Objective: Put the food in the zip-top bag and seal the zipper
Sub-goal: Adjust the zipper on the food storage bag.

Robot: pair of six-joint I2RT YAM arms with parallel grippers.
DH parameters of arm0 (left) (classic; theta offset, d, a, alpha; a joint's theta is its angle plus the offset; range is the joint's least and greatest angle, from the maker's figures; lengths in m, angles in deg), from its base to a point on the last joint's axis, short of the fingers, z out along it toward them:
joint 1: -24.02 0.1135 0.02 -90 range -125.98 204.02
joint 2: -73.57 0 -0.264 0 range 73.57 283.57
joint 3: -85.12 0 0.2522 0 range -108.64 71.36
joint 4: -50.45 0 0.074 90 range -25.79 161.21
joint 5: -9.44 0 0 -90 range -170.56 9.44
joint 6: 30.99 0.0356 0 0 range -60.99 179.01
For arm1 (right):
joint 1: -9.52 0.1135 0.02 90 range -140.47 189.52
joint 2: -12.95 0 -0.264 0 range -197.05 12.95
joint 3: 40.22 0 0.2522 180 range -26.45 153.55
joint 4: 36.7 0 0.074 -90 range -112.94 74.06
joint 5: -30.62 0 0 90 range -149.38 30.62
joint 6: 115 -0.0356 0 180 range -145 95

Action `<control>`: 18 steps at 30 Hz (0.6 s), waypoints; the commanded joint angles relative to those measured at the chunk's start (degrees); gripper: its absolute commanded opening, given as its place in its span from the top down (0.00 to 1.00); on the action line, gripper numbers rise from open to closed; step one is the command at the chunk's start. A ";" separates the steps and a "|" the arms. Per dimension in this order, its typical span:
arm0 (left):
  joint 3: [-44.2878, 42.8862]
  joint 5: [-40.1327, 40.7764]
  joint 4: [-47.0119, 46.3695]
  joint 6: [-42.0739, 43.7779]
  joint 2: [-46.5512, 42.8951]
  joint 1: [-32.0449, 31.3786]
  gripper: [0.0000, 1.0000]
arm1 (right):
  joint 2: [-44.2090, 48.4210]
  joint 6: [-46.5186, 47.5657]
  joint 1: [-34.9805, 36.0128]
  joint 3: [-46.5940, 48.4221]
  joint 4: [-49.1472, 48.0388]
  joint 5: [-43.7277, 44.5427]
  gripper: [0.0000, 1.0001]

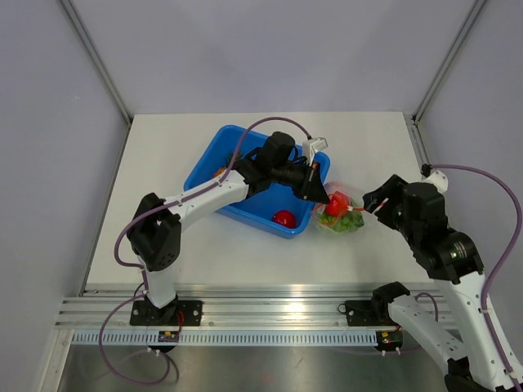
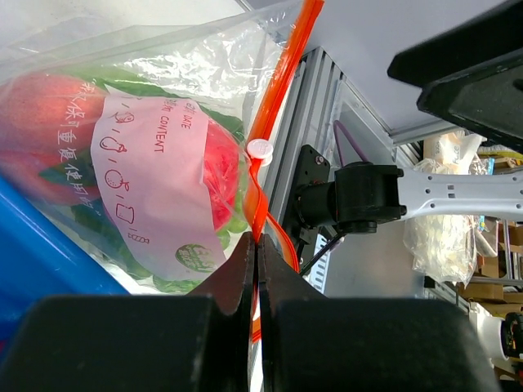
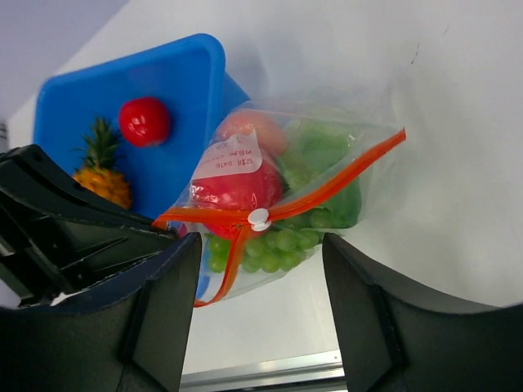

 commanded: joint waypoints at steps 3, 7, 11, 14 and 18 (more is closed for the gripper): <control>0.97 -2.26 -4.26 -0.42 -0.97 0.03 1.00 | 6.66 -19.43 0.09 -7.99 -0.74 3.63 0.33; 1.50 -2.26 -4.53 -0.51 -0.88 0.03 1.00 | 9.04 -23.32 0.09 -11.78 -2.23 4.16 0.30; 1.85 -2.26 -4.96 -0.77 -0.88 0.03 1.00 | 7.91 -25.08 0.09 -13.63 -4.52 4.60 0.28; 2.38 -2.17 -5.40 -1.03 -1.06 0.03 1.00 | 7.03 -25.78 0.00 -14.86 -6.97 5.39 0.26; 2.47 -2.17 -5.49 -0.95 -1.15 0.03 1.00 | 6.15 -26.31 0.09 -16.53 -9.70 5.13 0.29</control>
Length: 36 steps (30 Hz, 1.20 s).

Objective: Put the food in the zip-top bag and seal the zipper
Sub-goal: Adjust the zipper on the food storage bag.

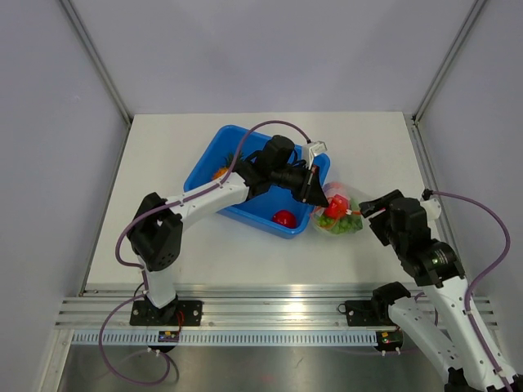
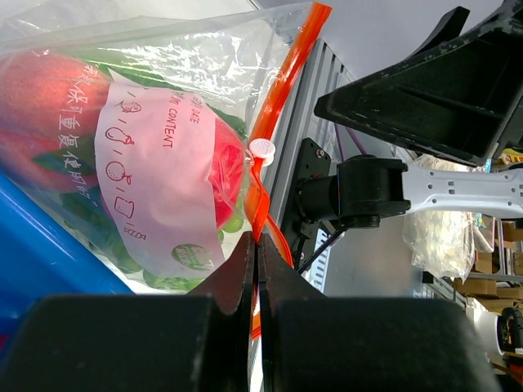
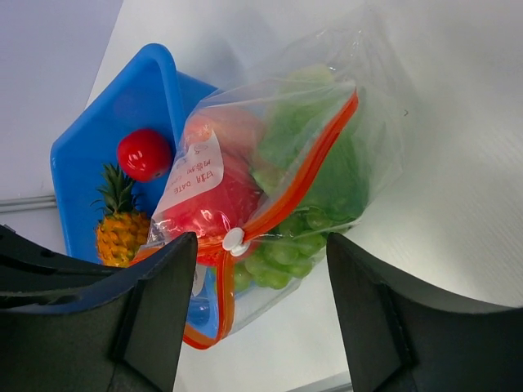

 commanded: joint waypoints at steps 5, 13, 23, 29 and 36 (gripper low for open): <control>-0.02 -1.67 -4.20 -0.75 -1.06 0.03 1.00 | -2.54 -2.53 0.09 -1.67 -7.02 3.10 0.34; -0.02 -1.84 -3.86 -0.40 -1.41 0.03 1.00 | -3.78 -4.55 0.00 -5.10 -9.84 2.48 0.38; 0.59 -1.75 -3.06 0.48 -1.94 0.03 1.00 | -4.65 -3.50 0.00 -6.95 -14.40 4.94 0.60; -0.02 -3.86 -0.44 4.94 -2.37 0.03 0.79 | -6.14 -0.78 -0.08 -5.02 -15.46 5.73 1.00; 1.65 7.55 5.37 16.73 -7.64 -0.50 0.45 | -7.81 2.13 -0.08 0.26 -13.97 3.63 1.00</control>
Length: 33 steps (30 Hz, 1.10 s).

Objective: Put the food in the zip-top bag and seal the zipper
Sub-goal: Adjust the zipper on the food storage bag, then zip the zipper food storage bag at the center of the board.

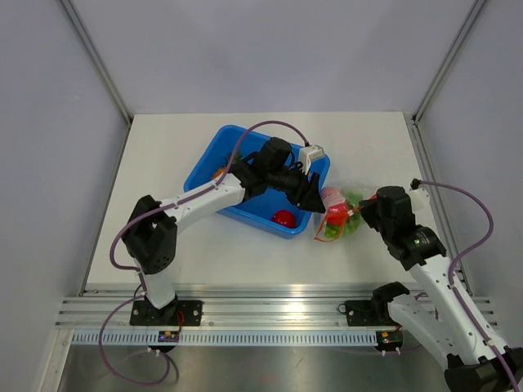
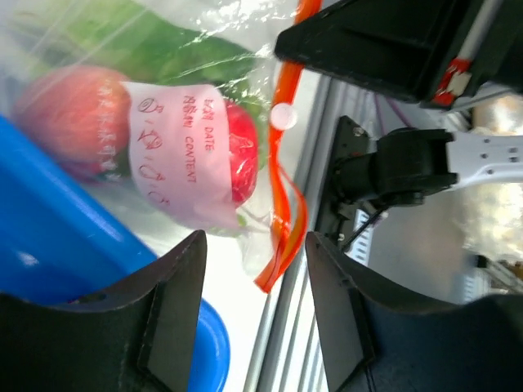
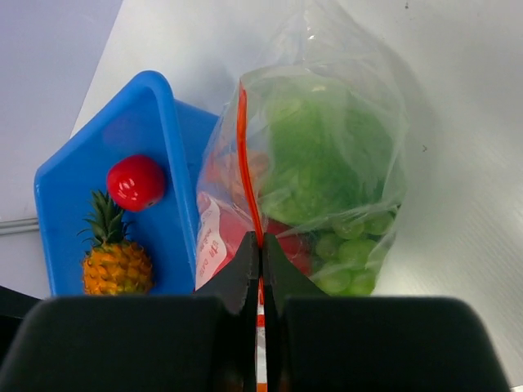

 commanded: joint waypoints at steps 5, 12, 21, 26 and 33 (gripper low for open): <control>-2.10 15.84 5.94 17.27 -9.24 -5.88 0.45 | 0.03 -0.94 -0.08 5.09 -1.60 -3.12 1.00; -2.11 27.46 3.14 21.07 -9.68 -12.93 0.45 | 1.08 -2.44 0.00 7.29 -0.72 -6.11 1.00; 0.70 36.77 -6.87 23.89 -6.96 -17.07 0.46 | 2.93 -3.14 0.00 8.61 0.69 -6.47 1.00; 3.61 39.93 -11.72 24.06 -7.31 -19.26 0.46 | 3.28 -3.58 -0.08 8.78 0.69 -6.64 1.00; 4.40 43.01 -15.15 25.38 -6.34 -21.64 0.43 | 2.49 -4.02 0.00 8.61 -0.37 -7.87 1.00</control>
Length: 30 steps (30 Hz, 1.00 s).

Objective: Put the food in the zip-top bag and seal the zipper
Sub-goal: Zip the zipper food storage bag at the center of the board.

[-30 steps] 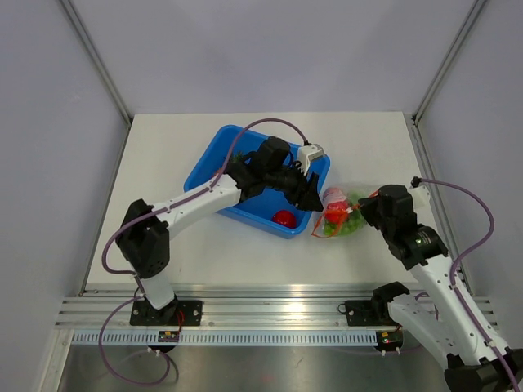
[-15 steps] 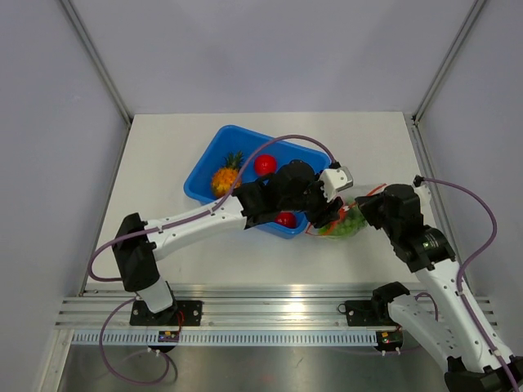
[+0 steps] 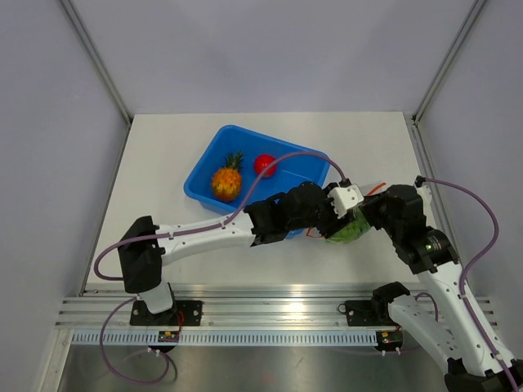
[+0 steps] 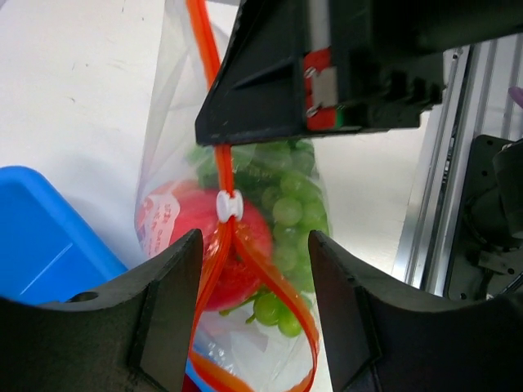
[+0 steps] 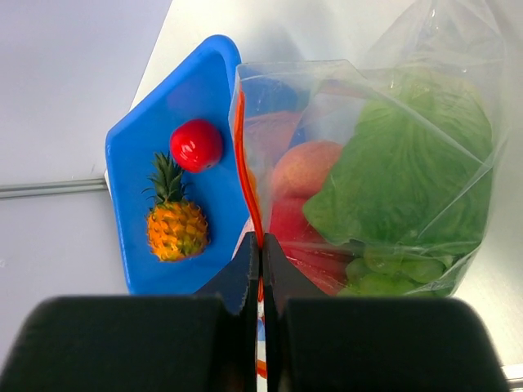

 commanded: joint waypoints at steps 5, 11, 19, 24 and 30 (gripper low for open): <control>-1.15 4.44 -6.78 1.08 2.67 -0.83 0.51 | 0.42 -1.77 -0.08 2.58 -3.93 -0.71 1.00; -1.86 4.79 -6.95 0.63 3.81 -0.83 0.63 | 0.77 -1.69 -0.08 2.66 -3.76 -0.79 1.00; -2.30 6.29 -7.13 0.63 4.17 -0.83 0.65 | 0.77 -1.51 -0.08 2.66 -3.93 -1.06 1.00; -3.53 6.90 -6.52 0.37 4.96 -0.83 0.59 | 0.59 -1.60 -0.08 2.58 -4.37 -1.50 1.00; -3.53 7.08 -6.87 0.19 5.22 -0.83 0.62 | 0.42 -1.34 -0.08 2.66 -4.55 -1.58 1.00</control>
